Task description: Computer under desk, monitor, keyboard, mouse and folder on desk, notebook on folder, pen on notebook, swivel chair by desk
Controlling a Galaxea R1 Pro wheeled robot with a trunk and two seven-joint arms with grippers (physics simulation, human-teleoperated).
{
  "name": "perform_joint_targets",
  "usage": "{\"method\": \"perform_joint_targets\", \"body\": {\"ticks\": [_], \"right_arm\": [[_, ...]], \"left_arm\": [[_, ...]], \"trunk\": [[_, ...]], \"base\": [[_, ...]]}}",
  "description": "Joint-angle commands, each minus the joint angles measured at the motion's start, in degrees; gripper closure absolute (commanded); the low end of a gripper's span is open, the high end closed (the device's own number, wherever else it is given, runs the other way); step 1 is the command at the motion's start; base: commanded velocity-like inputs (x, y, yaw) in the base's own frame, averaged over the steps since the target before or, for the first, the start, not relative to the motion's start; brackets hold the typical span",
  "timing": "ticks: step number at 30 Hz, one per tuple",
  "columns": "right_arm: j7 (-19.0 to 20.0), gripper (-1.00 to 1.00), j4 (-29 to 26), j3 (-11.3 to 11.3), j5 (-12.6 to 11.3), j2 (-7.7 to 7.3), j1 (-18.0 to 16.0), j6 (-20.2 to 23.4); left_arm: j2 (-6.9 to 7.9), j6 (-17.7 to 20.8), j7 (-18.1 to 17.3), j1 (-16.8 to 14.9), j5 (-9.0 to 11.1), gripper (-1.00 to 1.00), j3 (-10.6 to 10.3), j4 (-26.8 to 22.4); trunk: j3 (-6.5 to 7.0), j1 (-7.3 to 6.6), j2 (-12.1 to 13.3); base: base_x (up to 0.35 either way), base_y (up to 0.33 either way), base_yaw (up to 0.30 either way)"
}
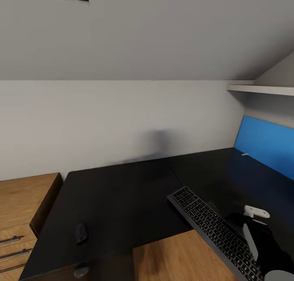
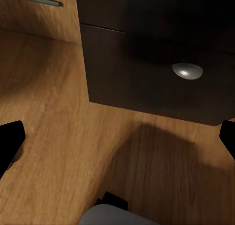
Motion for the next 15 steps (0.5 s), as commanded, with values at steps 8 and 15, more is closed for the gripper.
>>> {"method": "perform_joint_targets", "body": {"ticks": [8, 15], "right_arm": [[-0.2, -1.00, -0.1, -0.5, -0.2, -1.82, 0.0, 0.4], [-0.2, -1.00, -0.1, -1.7, -0.2, -2.14, 0.0, 0.4]], "left_arm": [[-0.02, 0.1, -0.6, 0.0, 0.2, -1.00, 0.5, -0.1], [-0.02, 0.1, -0.6, 0.0, 0.2, -1.00, 0.5, -0.1]], "trunk": [[-0.05, 0.00, 0.0], [-0.05, 0.00, 0.0]], "base": [[0.000, 0.000, 0.000], [-0.008, 0.000, 0.000]]}}
